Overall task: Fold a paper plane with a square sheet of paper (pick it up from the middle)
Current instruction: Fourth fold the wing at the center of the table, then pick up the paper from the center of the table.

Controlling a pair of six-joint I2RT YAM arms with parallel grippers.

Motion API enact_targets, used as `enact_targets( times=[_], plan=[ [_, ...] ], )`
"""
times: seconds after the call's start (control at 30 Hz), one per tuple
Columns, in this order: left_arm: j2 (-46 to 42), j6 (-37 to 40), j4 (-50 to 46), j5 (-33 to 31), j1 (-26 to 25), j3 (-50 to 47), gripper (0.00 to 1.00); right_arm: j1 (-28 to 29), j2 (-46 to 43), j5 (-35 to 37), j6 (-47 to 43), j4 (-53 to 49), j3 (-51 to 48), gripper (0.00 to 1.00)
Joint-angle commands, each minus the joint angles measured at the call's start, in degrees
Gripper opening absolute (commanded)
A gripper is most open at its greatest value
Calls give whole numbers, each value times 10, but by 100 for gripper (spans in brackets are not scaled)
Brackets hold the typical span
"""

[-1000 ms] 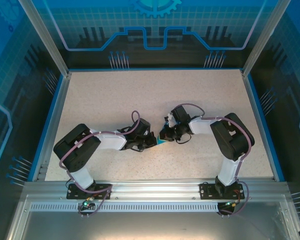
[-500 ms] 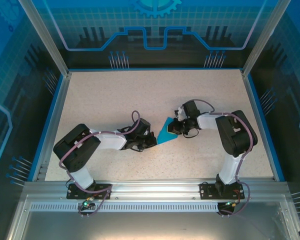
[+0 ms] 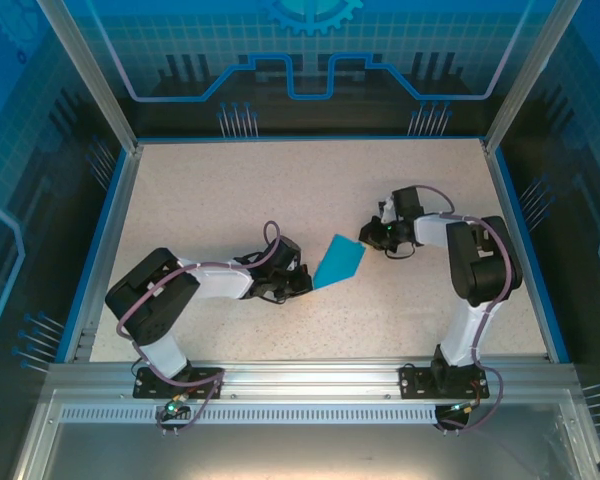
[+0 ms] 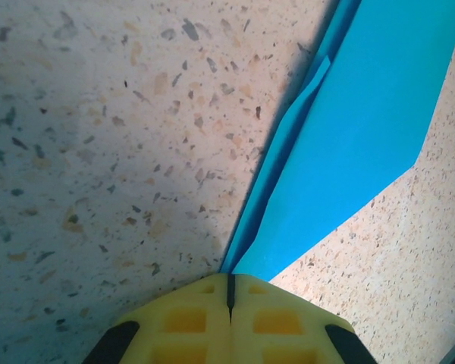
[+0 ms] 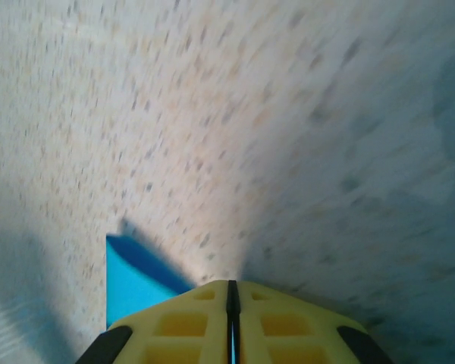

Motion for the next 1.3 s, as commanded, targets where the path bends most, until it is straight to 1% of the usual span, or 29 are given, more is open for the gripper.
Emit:
enact_targets(
  times=[0.0, 0.07, 0.1, 0.2, 0.3, 0.4, 0.47, 0.57, 0.67, 0.97, 1.13, 1.27],
  plan=[
    [-7, 16, -82, 1, 3, 0, 3, -12, -13, 35, -8, -24, 26, 13],
    [-17, 18, -76, 5, 3, 6, 5, -12, -31, 32, -8, -27, 25, 19],
    [-24, 20, -75, 8, 3, 11, 8, -12, -41, 29, -8, -28, 20, 22],
    [-49, 27, -71, 9, 4, 27, 20, -2, -80, 21, -9, -30, -2, 35],
    [-72, 36, -78, -2, 6, 42, 33, 14, -121, 7, -5, -26, -39, 46],
    [-82, 38, -76, -6, 17, 44, 39, 32, -157, -13, 13, -8, -89, 55],
    [-82, 38, -75, -6, 26, 43, 44, 46, -172, -29, 26, 8, -113, 57],
    [-82, 36, -69, -4, 38, 39, 50, 72, -175, -52, 49, 35, -132, 58],
    [-83, 34, -66, -4, 47, 36, 58, 100, -165, -44, 56, 43, -132, 58],
    [-87, 34, -63, -4, 73, 19, 82, 130, -100, -39, 90, 97, -120, 52],
    [-96, 36, -54, -3, 84, 7, 89, 140, -71, -48, 94, 115, -102, 48],
    [-108, 39, -52, -3, 91, -2, 92, 147, -60, -55, 97, 138, -95, 40]
  ],
)
